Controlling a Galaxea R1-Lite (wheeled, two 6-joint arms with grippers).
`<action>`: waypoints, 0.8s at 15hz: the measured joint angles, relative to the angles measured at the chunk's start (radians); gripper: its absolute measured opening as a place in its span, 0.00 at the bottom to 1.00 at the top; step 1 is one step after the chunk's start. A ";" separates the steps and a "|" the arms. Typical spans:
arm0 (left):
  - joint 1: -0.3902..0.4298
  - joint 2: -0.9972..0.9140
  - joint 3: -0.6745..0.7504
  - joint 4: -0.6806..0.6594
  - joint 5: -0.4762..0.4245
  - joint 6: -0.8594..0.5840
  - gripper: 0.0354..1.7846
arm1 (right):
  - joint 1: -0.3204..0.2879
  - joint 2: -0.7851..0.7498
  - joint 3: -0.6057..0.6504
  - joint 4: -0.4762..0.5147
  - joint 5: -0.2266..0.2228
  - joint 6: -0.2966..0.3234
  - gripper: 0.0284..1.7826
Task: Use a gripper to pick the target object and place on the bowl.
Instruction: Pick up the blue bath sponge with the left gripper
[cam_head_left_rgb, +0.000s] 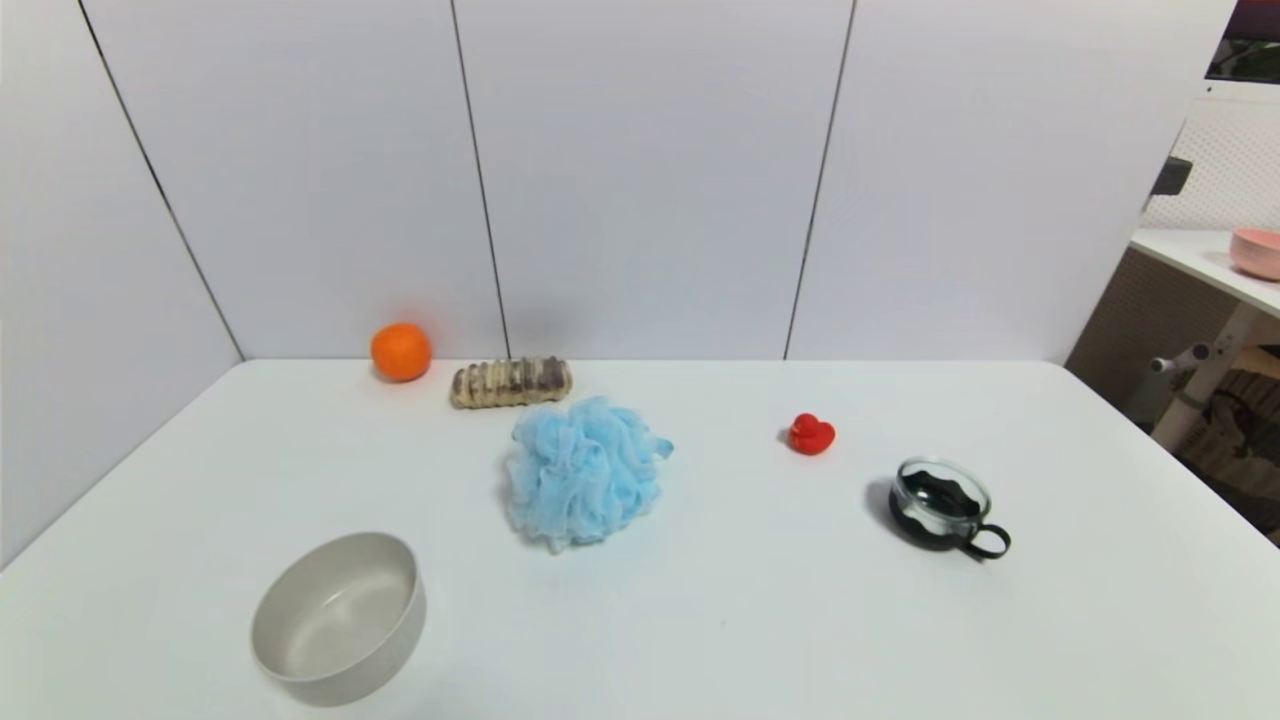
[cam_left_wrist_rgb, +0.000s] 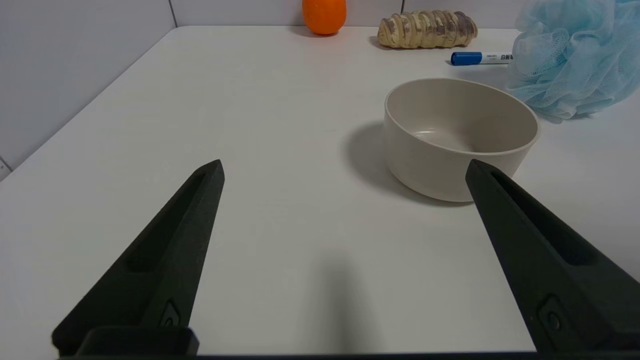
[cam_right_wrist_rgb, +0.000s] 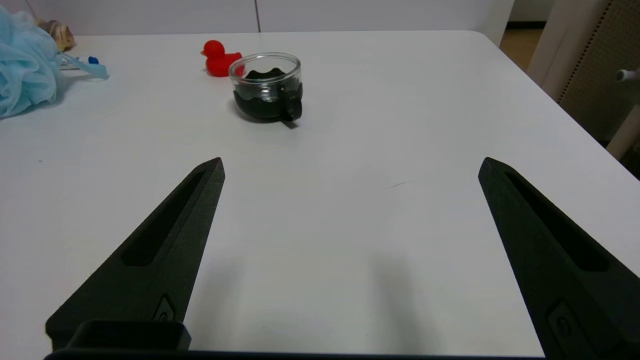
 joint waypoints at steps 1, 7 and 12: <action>0.000 0.000 0.000 0.000 0.000 0.000 0.96 | 0.000 0.000 0.000 0.000 0.000 0.000 0.98; 0.000 0.000 0.000 0.001 0.000 0.000 0.96 | 0.000 0.000 0.000 0.000 0.000 0.000 0.98; 0.000 0.003 0.000 -0.001 0.002 -0.018 0.96 | 0.000 0.000 0.000 0.000 0.000 0.000 0.98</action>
